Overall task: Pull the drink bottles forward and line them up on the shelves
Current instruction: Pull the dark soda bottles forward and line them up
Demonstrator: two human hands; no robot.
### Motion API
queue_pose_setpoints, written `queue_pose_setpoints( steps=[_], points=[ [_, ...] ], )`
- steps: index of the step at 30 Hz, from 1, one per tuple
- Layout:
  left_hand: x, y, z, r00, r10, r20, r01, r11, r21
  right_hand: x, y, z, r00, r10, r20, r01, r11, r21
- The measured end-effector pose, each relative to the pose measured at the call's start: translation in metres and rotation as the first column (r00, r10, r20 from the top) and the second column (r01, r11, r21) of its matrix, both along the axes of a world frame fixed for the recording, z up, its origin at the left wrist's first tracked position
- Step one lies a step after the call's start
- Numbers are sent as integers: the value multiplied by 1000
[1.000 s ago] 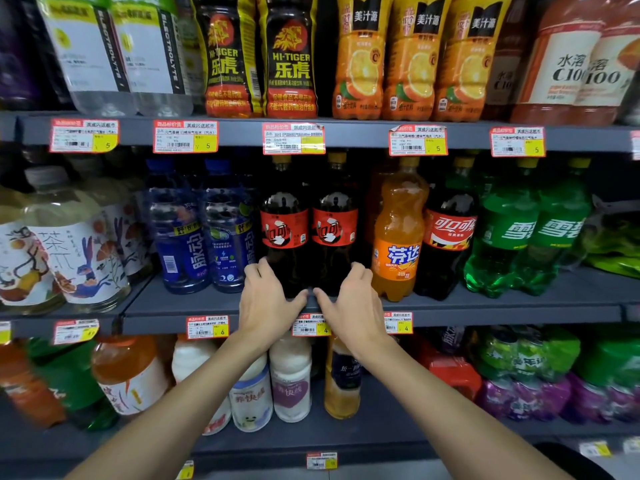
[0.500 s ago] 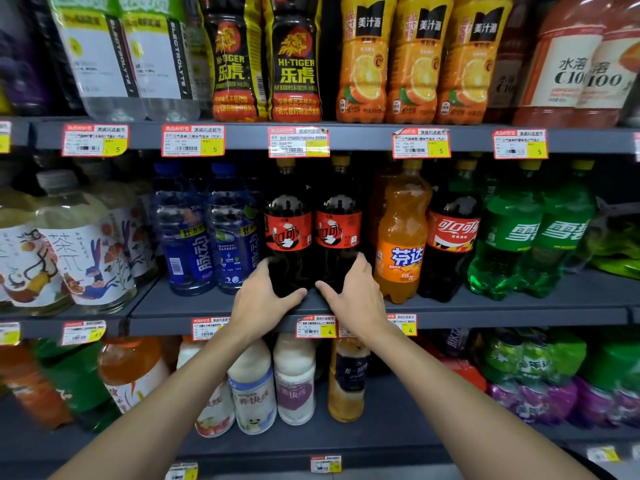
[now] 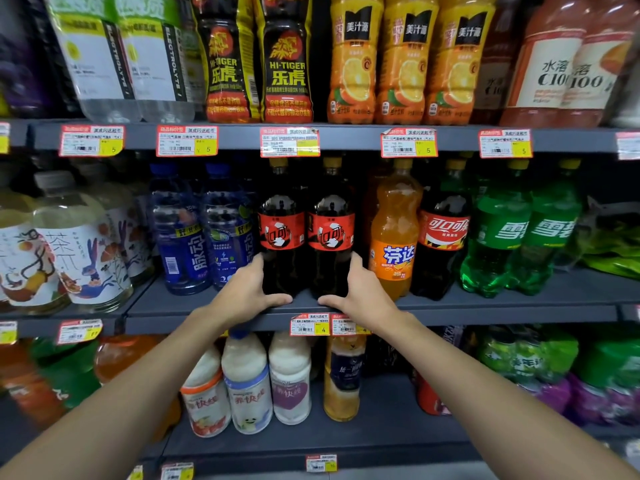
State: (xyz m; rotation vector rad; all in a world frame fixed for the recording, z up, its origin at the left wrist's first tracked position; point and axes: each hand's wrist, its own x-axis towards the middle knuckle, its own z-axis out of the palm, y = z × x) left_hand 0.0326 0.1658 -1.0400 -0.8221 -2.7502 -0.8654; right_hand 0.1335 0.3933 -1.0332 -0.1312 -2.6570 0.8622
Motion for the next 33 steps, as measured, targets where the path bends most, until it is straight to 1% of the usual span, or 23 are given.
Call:
queue_pose_setpoints(
  steps=[6, 11, 17, 21, 23, 28, 31, 33],
  points=[
    [0, -4, -4, 1000, 6, -14, -5, 999, 37, 1, 6, -1, 1000, 12, 5, -13, 999, 35],
    [2, -8, -5, 999, -11, -35, 13, 999, 51, 3, 7, -1, 1000, 18, 7, -18, 999, 32],
    [6, 0, 1, 999, 39, -14, -40, 999, -36, -2, 6, -1, 1000, -8, 7, 8, 1000, 13],
    [6, 4, -1, 999, 38, 16, -39, 997, 71, -3, 7, -3, 1000, 4, 15, -4, 1000, 10],
    [6, 2, -3, 999, 29, 17, -31, 995, 93, -3, 8, -2, 999, 17, 28, -18, 1000, 21],
    [2, 0, -2, 1000, 7, 17, -7, 999, 42, -3, 7, 1, 998, 26, 59, -27, 999, 26],
    [-1, -1, -1, 1000, -3, -18, 3, 1000, -9, -2, 5, 3, 997, 24, 69, -26, 999, 32],
    [-1, -2, -1, 1000, -7, -21, 6, 1000, -10, -1, 3, 4, 997, 9, 70, -11, 999, 31]
  ],
)
